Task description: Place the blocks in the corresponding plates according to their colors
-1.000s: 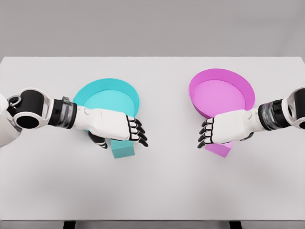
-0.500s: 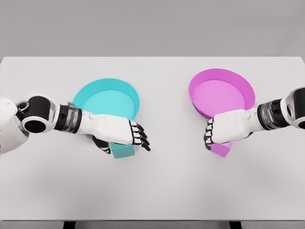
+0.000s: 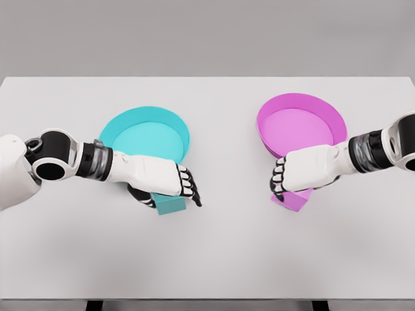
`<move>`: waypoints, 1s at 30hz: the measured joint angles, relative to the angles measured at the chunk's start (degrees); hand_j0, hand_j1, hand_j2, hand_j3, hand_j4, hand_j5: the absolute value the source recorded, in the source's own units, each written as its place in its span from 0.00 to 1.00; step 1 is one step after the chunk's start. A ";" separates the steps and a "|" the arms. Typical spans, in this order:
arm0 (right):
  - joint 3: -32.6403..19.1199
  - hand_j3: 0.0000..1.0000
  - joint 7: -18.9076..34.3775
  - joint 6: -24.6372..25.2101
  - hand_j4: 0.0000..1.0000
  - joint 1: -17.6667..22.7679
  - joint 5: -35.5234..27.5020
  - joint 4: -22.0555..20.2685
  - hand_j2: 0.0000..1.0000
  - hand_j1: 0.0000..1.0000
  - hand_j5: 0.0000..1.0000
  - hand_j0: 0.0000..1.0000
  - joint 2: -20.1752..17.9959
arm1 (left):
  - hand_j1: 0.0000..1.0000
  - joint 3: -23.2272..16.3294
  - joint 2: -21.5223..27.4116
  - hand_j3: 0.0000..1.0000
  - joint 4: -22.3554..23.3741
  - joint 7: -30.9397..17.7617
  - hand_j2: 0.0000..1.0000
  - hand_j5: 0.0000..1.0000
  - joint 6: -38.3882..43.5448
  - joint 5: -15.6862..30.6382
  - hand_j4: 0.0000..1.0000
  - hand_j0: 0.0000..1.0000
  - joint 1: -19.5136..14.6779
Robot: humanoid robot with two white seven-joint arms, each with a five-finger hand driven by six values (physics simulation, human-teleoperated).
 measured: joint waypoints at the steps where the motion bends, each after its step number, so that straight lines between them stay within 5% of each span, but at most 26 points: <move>1: -0.08 0.55 -0.01 0.02 0.55 -0.95 -0.49 0.00 0.55 0.55 0.55 0.55 0.04 | 0.77 0.00 0.00 0.77 -0.02 0.00 0.77 0.77 0.01 0.01 0.77 0.77 0.00; 13: -7.14 0.55 0.01 -0.02 0.55 -3.60 -11.73 2.95 0.55 0.55 0.55 0.55 0.03 | 0.63 0.01 -0.08 0.63 -1.32 0.02 0.63 0.63 0.00 0.15 0.63 0.63 0.00; 22: -13.22 0.56 0.01 -0.05 0.56 -4.04 -17.07 17.72 0.56 0.56 0.56 0.56 2.03 | 0.61 1.44 -0.09 0.61 -4.73 0.00 0.61 0.61 -0.01 0.24 0.61 0.61 -0.26; 30: -11.73 0.56 0.03 -0.08 0.56 -4.04 -12.05 25.85 0.56 0.56 0.56 0.56 7.38 | 0.61 4.45 0.43 0.61 -9.42 -0.01 0.61 0.61 -0.01 0.37 0.61 0.61 -0.18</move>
